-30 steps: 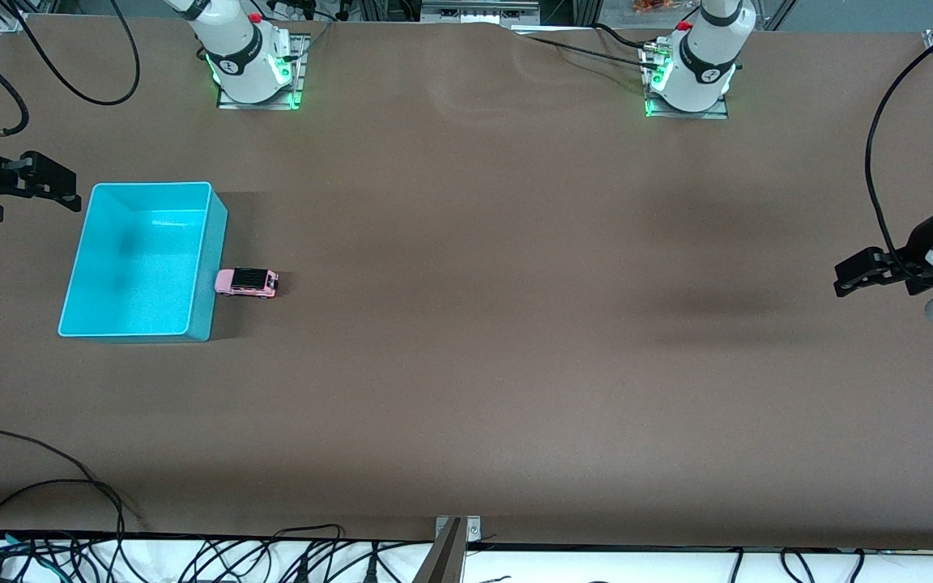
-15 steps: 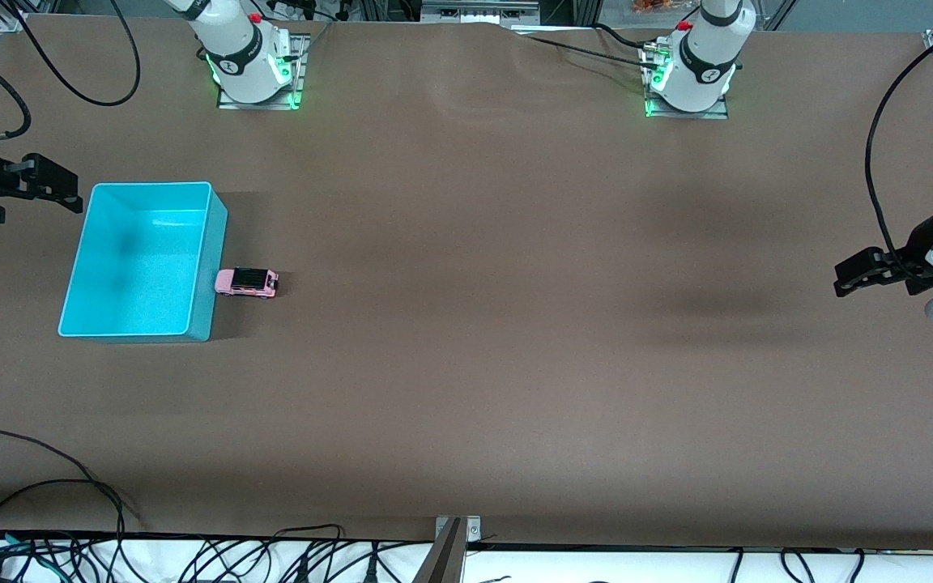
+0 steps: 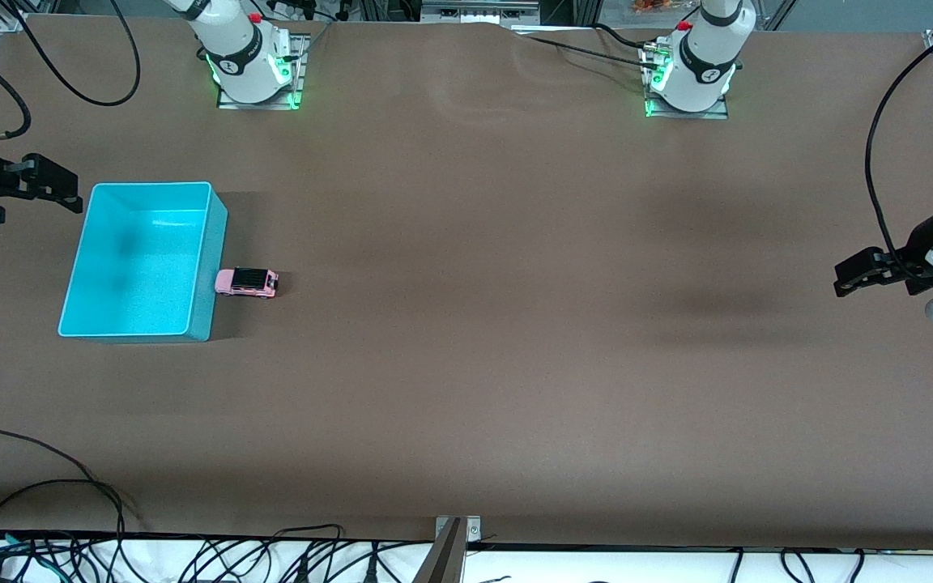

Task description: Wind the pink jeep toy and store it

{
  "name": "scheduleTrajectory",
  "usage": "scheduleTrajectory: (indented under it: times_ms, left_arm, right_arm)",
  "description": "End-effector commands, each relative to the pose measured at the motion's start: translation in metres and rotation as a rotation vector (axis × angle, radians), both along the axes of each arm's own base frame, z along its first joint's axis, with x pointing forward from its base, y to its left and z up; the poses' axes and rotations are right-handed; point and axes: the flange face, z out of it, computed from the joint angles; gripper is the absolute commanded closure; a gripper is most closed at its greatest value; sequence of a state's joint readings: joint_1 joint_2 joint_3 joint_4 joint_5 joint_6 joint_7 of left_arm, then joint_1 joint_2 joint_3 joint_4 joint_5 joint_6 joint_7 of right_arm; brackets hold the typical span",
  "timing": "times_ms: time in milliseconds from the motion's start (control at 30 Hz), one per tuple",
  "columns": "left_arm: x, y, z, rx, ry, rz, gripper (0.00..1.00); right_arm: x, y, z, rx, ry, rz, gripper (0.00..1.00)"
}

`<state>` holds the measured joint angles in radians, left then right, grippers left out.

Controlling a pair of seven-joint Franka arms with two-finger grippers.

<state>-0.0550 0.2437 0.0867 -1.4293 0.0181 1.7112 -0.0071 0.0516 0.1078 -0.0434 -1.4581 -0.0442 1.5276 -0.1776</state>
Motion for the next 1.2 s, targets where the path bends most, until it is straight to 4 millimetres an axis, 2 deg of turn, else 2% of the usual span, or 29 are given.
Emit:
scheduleTrajectory:
  times_ms: [0,100,267,367,534,834,1034,1134,1167]
  left_arm:
    - [-0.007,0.000,0.004,0.003,0.002,-0.020,0.00]
    - [-0.007,0.000,0.002,0.003,0.005,-0.020,0.00]
    - [-0.006,0.000,0.002,0.003,0.004,-0.020,0.00]
    - [-0.006,0.000,0.002,0.003,0.004,-0.020,0.00]
    - [-0.006,0.000,0.003,0.003,0.002,-0.020,0.00]
    - [-0.006,0.001,0.005,0.003,-0.002,-0.019,0.00]
    - [-0.007,0.001,0.006,0.003,-0.002,-0.022,0.00]
    - [-0.007,0.001,0.006,0.003,-0.004,-0.019,0.00]
    - [-0.007,0.001,0.006,0.003,-0.004,-0.019,0.00]
  right_arm:
    - [0.000,-0.002,0.005,-0.006,-0.012,0.003,0.00]
    - [0.000,-0.001,0.006,0.038,-0.015,-0.004,0.00]
    - [0.000,-0.011,0.006,0.068,-0.016,-0.019,0.00]
    - [0.000,-0.009,0.006,0.073,-0.016,-0.024,0.00]
    - [0.007,-0.002,-0.009,0.094,0.006,-0.014,0.00]
    - [0.008,0.000,-0.018,0.097,0.009,0.001,0.00]
    - [0.005,-0.003,-0.050,0.100,0.013,-0.019,0.00]
    - [-0.004,-0.004,-0.053,0.102,-0.036,-0.024,0.00]
    - [-0.007,-0.003,-0.061,0.101,-0.031,-0.022,0.00]
